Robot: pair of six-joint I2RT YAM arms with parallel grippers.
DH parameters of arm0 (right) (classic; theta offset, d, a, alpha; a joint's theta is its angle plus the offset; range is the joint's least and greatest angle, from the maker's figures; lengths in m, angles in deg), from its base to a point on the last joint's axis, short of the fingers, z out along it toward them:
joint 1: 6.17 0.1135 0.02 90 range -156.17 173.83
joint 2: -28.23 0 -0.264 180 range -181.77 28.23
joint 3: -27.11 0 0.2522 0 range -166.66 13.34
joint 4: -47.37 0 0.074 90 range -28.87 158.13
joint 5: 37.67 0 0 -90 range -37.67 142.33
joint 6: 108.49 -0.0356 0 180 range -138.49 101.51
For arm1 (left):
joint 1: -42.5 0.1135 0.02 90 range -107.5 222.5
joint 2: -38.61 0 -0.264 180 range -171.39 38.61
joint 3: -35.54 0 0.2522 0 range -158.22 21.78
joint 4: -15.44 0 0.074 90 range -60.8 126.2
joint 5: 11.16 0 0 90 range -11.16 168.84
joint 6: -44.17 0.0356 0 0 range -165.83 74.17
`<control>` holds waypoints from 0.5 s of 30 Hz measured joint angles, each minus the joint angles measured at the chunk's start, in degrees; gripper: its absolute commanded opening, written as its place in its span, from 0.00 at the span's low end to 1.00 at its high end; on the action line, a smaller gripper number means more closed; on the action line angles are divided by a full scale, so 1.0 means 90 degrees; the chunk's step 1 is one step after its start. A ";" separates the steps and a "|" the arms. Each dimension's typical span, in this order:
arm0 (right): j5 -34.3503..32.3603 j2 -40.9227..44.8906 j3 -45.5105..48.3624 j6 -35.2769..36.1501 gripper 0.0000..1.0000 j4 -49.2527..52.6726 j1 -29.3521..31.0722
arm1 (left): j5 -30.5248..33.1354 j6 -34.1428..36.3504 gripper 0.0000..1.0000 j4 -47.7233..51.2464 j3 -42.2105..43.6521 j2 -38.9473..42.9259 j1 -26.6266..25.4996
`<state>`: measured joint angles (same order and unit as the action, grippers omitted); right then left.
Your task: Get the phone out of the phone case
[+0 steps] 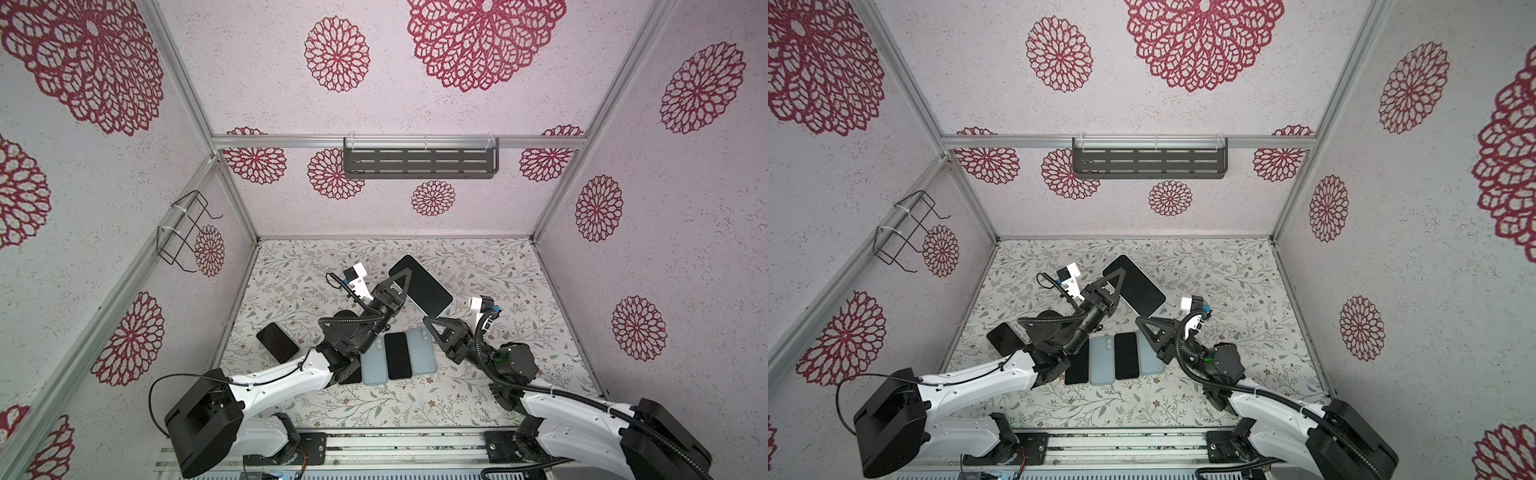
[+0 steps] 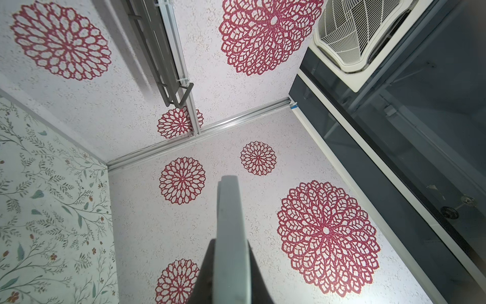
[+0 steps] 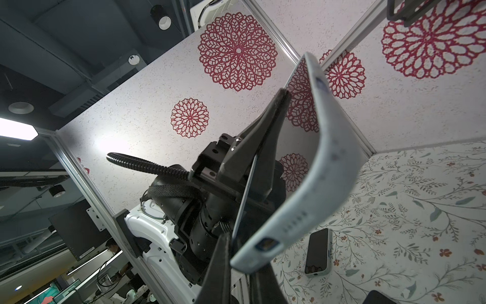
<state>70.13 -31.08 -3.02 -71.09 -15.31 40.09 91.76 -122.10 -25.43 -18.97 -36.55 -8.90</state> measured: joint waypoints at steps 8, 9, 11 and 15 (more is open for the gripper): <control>-0.0034 0.0430 -0.0112 0.1134 0.00 0.1035 -0.0007 | 0.0010 -0.0126 0.00 0.0270 -0.0012 0.0027 0.0007; -0.0066 0.0551 -0.0172 0.1428 0.00 0.1331 -0.0002 | 0.0012 -0.0168 0.00 0.0350 -0.0034 0.0039 0.0012; -0.0175 0.0816 -0.0304 0.2147 0.00 0.1923 0.0012 | -0.0002 -0.0272 0.00 0.0549 -0.0138 0.0061 0.0019; -0.0498 0.1146 -0.0554 0.3524 0.00 0.2773 0.0044 | -0.0051 -0.0457 0.00 0.0772 -0.0342 0.0058 0.0022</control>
<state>65.65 -20.76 -8.00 -39.37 9.65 40.48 91.31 -126.21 -18.48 -22.06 -36.02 -8.70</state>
